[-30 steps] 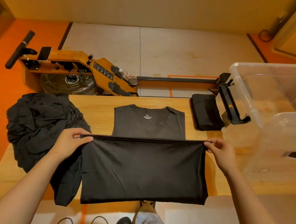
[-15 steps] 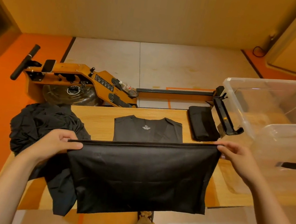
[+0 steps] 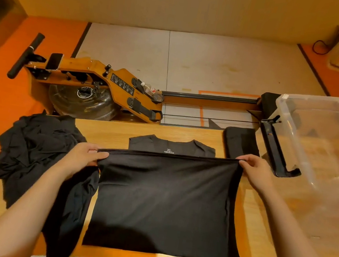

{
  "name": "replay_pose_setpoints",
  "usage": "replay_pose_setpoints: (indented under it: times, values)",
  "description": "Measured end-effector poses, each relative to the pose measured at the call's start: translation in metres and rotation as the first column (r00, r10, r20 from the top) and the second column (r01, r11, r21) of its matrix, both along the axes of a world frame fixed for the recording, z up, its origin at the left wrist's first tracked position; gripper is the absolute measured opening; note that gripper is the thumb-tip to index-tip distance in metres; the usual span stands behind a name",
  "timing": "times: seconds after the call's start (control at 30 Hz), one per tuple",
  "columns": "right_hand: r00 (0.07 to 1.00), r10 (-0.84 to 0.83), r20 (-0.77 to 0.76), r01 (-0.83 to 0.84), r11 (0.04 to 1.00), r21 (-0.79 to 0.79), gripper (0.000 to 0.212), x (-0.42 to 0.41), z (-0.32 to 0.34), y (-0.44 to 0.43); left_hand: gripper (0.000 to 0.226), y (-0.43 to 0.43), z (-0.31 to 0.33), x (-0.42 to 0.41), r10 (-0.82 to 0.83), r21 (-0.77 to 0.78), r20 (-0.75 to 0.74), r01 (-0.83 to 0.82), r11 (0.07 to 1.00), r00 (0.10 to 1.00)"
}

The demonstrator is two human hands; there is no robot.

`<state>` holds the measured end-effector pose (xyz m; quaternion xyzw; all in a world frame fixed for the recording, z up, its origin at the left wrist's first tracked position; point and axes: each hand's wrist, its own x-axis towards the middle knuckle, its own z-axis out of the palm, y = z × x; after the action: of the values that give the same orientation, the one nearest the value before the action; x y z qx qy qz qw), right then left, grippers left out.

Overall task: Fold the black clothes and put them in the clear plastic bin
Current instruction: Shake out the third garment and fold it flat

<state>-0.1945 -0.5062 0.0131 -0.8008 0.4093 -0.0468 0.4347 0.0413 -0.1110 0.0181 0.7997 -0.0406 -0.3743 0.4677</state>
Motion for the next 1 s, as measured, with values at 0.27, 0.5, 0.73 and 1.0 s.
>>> replay_pose_setpoints:
  times: [0.27,0.5,0.73,1.0]
  values:
    - [0.994,-0.103,-0.048,0.094,0.983,-0.158,0.021,0.06,-0.01,-0.004,0.009,-0.033,-0.006,0.048,0.031,0.053,0.104,-0.036,0.998,0.994]
    - [0.964,-0.076,-0.253,-0.046,0.894,-0.445,0.019,0.087,-0.042,0.004,0.01,-0.067,-0.067,0.06,0.025,0.201,0.325,-0.095,0.975,0.946]
    - [0.987,-0.038,-0.153,-0.048,0.853,-0.52,0.017,0.09,-0.036,-0.003,0.014,-0.069,-0.064,0.064,0.134,0.159,0.434,-0.223,0.962,0.891]
    - [0.973,0.013,-0.231,-0.15,0.794,-0.589,0.021,0.099,-0.053,-0.002,0.012,-0.078,-0.081,0.068,0.052,0.204,0.495,-0.174,0.963,0.867]
